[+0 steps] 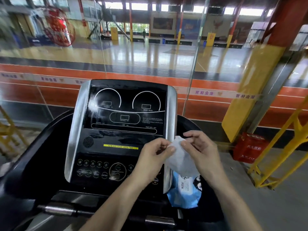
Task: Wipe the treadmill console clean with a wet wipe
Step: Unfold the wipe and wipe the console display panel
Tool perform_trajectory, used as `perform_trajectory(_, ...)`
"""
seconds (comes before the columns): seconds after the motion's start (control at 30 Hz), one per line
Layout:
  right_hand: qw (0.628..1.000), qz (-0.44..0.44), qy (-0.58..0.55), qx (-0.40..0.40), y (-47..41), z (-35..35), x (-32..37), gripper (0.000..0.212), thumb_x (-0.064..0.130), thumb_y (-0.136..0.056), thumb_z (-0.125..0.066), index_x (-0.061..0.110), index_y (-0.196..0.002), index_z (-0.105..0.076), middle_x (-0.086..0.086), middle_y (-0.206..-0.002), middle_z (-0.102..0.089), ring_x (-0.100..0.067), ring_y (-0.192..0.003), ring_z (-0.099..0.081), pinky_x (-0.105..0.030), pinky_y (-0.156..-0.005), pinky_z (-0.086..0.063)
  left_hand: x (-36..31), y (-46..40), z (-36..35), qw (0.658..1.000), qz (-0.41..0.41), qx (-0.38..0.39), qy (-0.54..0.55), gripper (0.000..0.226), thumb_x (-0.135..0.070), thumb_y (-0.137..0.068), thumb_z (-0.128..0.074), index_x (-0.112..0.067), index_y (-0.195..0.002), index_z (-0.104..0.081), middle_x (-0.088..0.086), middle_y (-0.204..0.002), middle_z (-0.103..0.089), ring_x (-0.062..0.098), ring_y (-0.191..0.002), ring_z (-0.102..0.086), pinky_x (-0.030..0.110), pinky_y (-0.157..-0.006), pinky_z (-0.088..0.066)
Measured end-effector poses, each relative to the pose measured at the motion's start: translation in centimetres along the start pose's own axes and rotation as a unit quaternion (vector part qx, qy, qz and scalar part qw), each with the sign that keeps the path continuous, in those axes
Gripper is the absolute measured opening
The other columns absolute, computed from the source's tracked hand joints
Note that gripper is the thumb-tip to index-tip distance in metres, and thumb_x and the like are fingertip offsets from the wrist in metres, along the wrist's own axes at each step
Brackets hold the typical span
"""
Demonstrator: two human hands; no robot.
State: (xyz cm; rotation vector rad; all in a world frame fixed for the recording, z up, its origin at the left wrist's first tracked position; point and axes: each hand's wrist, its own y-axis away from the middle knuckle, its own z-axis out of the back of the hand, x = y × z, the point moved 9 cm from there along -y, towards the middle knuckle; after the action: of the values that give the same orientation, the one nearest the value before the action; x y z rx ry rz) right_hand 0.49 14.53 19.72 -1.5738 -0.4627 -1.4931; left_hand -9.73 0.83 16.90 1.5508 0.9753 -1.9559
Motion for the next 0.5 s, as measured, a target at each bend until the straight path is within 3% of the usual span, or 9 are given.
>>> perform_trajectory(0.1,0.998,-0.041,0.013,0.036,-1.1,-1.8,-0.9,0.021,0.018,-0.100,-0.072,0.034,-0.113,-0.066,0.000,-0.091,-0.079,-0.019,-0.083,-0.074,-0.028,-0.073,-0.054,-1.2,-0.5,2.0,1.000,0.009,-0.002,-0.011,0.007,-0.015,-0.096,-0.073,-0.019,-0.090,-0.073,0.002,-0.089,-0.076,0.011,-0.085,-0.068,0.025,-0.079,-0.053)
perform_trajectory(0.2,0.998,-0.041,0.016,0.055,-1.8,-3.5,-1.2,0.021,0.019,-0.100,-0.072,0.029,-0.116,-0.064,-0.003,-0.092,-0.076,-0.026,-0.095,-0.071,-0.042,-0.089,-0.052,-2.3,-0.8,3.6,1.000,0.021,-0.005,-0.015,0.006,-0.016,-0.097,-0.071,-0.017,-0.091,-0.072,0.002,-0.091,-0.078,0.016,-0.090,-0.073,0.026,-0.081,-0.055)
perform_trajectory(0.3,0.998,-0.027,0.021,0.044,-2.0,-4.1,-1.2,0.017,0.018,-0.099,-0.073,0.028,-0.111,-0.067,0.003,-0.100,-0.072,-0.018,-0.098,-0.067,-0.040,-0.093,-0.053,-2.9,-1.1,5.4,0.999,0.035,-0.030,0.000,0.007,-0.014,-0.097,-0.071,-0.009,-0.093,-0.071,0.009,-0.090,-0.078,0.021,-0.086,-0.074,0.031,-0.076,-0.057)
perform_trajectory(0.4,0.999,-0.002,0.045,0.018,-1.9,-4.3,-0.7,0.016,0.020,-0.099,-0.073,0.034,-0.107,-0.071,0.006,-0.106,-0.070,-0.017,-0.101,-0.066,-0.042,-0.093,-0.055,-4.0,-1.2,7.1,0.998,0.036,-0.053,0.028,0.013,-0.016,-0.097,-0.071,-0.004,-0.093,-0.070,0.015,-0.089,-0.075,0.013,-0.079,-0.070,0.022,-0.072,-0.054)
perform_trajectory(0.5,0.993,0.065,0.098,0.008,-2.0,-5.8,1.1,0.011,0.038,-0.092,-0.077,0.033,-0.101,-0.074,0.013,-0.110,-0.068,-0.015,-0.113,-0.065,-0.036,-0.099,-0.051,-4.9,-1.3,8.6,0.996,0.042,-0.074,0.037,0.016,-0.017,-0.097,-0.072,0.000,-0.095,-0.069,0.010,-0.085,-0.075,0.009,-0.078,-0.069,0.018,-0.070,-0.052)
